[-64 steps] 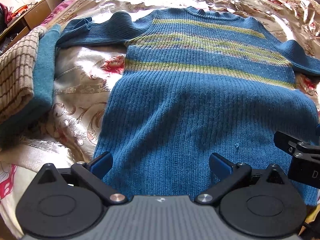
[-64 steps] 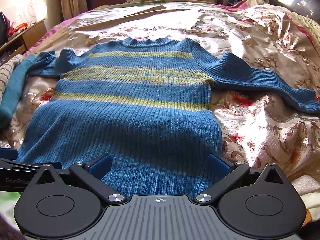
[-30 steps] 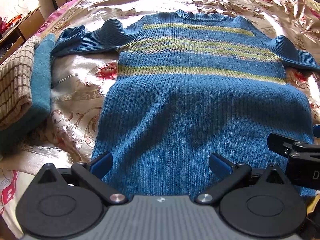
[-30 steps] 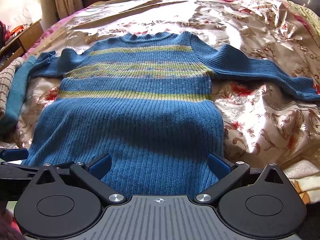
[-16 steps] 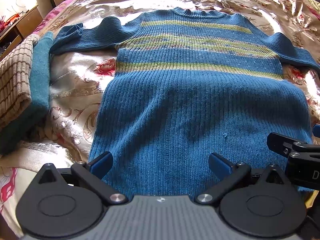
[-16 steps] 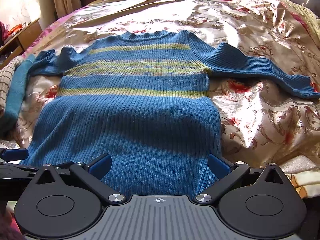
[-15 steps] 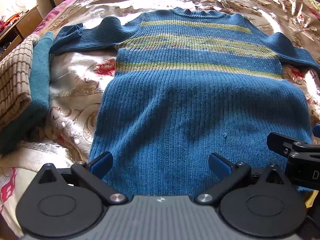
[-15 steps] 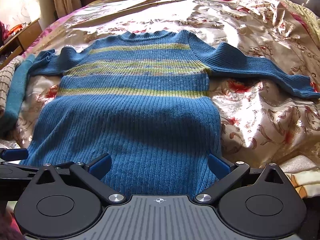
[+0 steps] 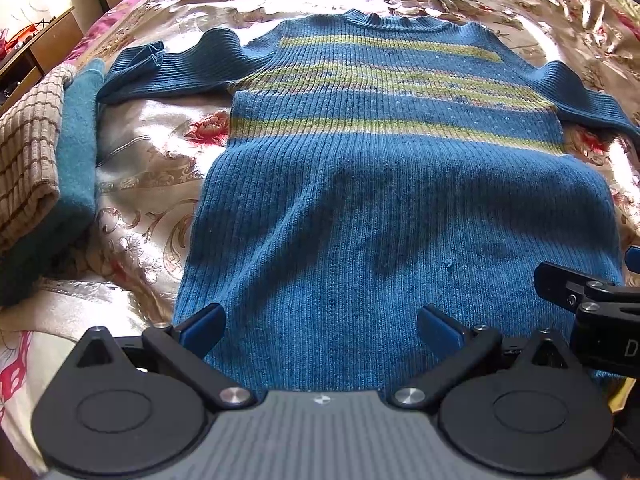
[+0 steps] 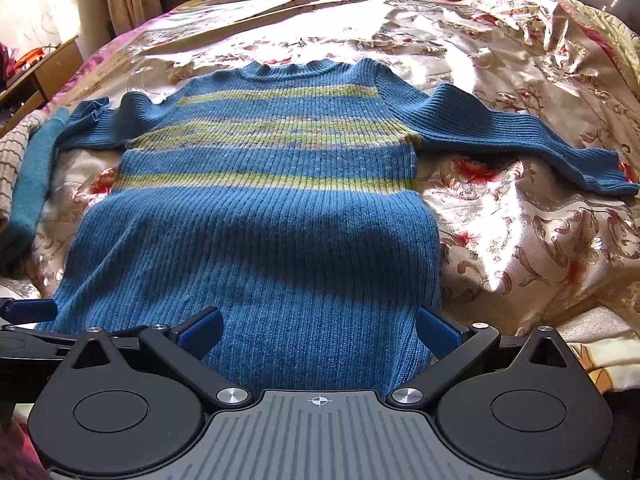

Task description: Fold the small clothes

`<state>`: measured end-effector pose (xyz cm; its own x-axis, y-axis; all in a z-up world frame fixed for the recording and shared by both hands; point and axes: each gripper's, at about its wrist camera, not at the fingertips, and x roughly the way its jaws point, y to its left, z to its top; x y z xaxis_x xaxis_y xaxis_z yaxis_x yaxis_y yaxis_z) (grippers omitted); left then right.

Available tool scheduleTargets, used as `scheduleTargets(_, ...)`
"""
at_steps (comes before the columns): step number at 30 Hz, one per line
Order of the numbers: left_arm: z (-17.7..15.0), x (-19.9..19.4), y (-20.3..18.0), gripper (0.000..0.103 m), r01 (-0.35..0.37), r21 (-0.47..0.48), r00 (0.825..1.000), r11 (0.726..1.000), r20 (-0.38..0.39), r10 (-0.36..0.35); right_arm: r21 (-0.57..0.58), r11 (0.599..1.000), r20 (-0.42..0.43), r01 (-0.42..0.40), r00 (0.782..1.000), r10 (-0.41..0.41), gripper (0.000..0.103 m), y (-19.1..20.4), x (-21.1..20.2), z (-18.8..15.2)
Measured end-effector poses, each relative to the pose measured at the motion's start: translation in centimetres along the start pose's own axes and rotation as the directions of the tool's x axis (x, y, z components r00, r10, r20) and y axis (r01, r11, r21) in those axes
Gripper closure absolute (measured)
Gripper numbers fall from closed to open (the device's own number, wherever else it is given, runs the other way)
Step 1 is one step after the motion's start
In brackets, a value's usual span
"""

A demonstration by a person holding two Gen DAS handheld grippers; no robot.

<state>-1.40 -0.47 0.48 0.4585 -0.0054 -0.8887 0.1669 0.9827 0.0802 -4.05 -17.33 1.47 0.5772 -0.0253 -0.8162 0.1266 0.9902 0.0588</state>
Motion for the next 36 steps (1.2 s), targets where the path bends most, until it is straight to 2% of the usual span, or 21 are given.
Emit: scheduleTargets(36,-0.11,0.36,-0.12,0.000,0.003,-0.002,1.000,1.000,-0.020,-0.003,0.012,1.000,-0.025,-0.006,1.000,0.006,0.000,-0.10,0.52,-0.10)
